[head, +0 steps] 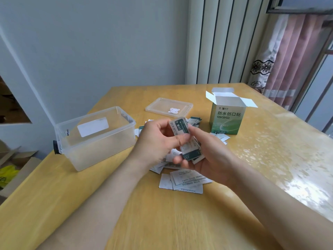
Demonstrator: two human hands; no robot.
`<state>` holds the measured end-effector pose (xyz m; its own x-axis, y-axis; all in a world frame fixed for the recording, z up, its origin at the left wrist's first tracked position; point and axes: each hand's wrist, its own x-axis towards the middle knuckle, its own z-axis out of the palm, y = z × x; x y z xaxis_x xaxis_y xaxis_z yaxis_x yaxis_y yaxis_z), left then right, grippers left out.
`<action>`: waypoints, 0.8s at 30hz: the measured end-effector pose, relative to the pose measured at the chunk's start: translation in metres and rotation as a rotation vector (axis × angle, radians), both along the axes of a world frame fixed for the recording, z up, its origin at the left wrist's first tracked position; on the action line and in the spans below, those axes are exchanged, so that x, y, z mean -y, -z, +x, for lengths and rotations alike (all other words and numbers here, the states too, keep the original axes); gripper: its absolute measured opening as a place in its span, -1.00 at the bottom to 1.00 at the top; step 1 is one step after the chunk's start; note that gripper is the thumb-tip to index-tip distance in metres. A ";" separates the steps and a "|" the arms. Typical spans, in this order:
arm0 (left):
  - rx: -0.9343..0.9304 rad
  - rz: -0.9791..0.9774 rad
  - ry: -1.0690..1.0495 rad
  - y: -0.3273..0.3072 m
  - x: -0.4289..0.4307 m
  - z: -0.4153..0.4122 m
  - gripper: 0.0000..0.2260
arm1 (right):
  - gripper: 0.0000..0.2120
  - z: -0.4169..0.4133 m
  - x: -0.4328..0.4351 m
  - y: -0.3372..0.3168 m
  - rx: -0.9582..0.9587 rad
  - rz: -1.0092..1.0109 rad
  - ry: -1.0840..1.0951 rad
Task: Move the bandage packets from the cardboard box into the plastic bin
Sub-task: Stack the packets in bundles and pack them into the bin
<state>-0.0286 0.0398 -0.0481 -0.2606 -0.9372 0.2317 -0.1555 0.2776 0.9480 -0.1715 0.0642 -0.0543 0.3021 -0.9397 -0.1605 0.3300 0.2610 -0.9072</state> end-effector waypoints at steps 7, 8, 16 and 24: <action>0.233 -0.206 -0.125 0.020 0.007 -0.002 -0.45 | -0.67 -0.006 0.001 0.002 -0.110 -0.033 0.032; 0.264 -0.223 -0.075 0.019 0.007 -0.001 -0.43 | -0.68 -0.006 0.000 0.000 -0.122 -0.043 0.007; 0.278 -0.245 0.117 0.008 -0.004 -0.006 -0.73 | -0.63 -0.017 0.003 -0.004 -0.152 -0.016 -0.044; 0.005 -0.042 -0.090 0.004 0.004 0.003 -0.87 | -0.78 -0.013 0.006 -0.001 -0.308 -0.205 0.199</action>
